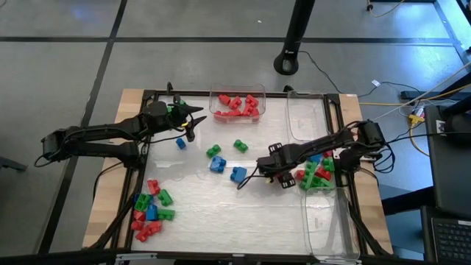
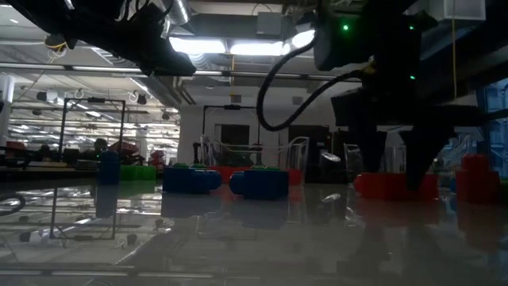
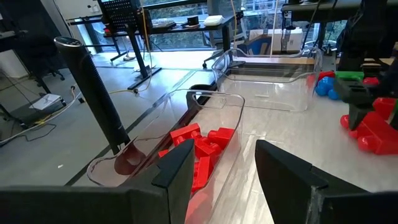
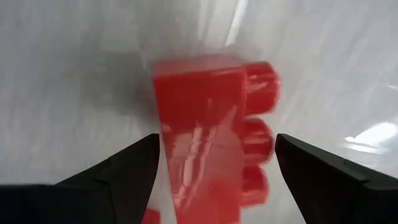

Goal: Sort blocks
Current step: Put the red game piece into the top left transparent bin

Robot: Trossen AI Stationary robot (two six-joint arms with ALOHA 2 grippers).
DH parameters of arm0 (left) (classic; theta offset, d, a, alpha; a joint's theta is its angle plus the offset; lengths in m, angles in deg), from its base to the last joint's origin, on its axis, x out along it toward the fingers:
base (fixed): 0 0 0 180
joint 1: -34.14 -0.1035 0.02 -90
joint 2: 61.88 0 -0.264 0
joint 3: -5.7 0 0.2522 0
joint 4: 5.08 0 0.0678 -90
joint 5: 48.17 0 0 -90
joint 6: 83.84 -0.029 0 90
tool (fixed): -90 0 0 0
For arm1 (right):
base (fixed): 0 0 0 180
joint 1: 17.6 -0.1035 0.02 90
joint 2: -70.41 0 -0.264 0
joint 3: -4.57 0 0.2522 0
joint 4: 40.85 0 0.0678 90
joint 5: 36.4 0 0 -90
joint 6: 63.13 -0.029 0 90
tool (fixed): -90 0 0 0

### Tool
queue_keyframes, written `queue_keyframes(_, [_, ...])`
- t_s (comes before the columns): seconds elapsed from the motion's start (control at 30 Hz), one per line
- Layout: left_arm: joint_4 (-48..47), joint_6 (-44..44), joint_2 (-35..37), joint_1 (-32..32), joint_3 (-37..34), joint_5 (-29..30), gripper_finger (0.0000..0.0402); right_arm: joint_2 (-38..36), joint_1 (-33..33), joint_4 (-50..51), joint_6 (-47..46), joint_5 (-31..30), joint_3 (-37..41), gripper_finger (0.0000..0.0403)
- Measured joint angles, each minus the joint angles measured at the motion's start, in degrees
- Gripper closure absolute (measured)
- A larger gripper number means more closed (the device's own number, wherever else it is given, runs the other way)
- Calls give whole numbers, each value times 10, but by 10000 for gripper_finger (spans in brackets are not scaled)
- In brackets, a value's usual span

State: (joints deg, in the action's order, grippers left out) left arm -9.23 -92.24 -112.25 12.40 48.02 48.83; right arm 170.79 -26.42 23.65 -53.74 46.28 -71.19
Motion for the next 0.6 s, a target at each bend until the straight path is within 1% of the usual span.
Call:
queue_keyframes(0.3, [0,0,0,0,0,0,243,-4,0,-53,1,-5,48,84])
queue_keyframes(0.6, [0,0,0,0,0,0,243,-4,0,-71,18,-11,58,84])
